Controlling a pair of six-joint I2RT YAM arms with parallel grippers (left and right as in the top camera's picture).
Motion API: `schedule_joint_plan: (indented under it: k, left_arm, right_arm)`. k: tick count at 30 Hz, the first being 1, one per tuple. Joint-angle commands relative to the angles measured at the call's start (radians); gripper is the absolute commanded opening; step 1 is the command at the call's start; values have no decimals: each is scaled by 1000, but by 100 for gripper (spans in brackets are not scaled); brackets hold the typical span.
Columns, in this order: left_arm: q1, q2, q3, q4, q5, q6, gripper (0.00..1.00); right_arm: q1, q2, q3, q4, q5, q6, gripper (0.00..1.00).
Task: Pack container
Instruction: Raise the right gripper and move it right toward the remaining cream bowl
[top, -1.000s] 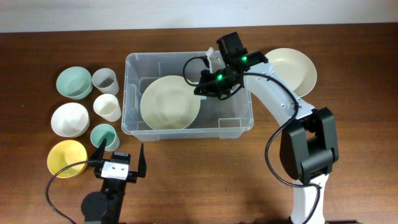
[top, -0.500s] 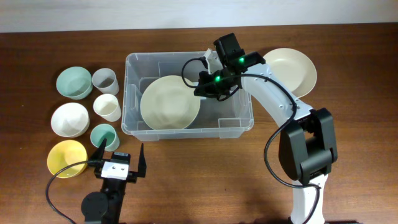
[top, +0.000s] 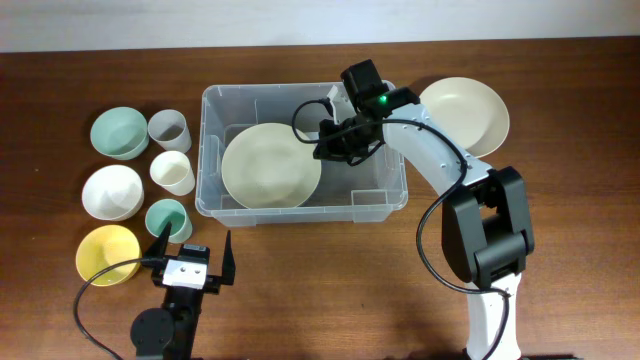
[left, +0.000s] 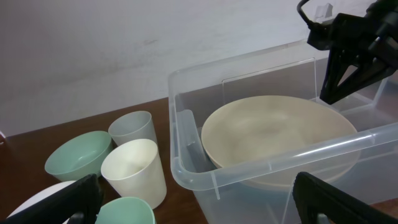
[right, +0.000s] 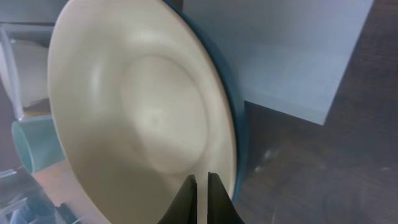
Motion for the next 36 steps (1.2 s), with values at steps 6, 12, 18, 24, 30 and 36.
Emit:
schedule_joint_plan:
  k: [6, 12, 18, 24, 30, 36]
  left_arm:
    - [6, -7, -6, 0, 3, 16, 100]
    - [6, -7, -6, 0, 3, 16, 100]
    - [6, -7, -6, 0, 3, 16, 100]
    - [6, -7, -6, 0, 3, 16, 100]
    - [6, -7, -6, 0, 3, 16, 100]
    - [6, -7, -6, 0, 3, 16, 100]
  right_arm:
    - [0, 8, -2, 21, 29, -14, 4]
    - [0, -6, 52, 23, 29, -15, 4]
    - [-14, -65, 184, -8, 102, -37, 4]
    - [-109, -124, 431, -146, 304, -32, 9]
    - [-310, -130, 640, -362, 518, 92, 40]
    - [-528, -114, 576, -486, 523, 157, 72]
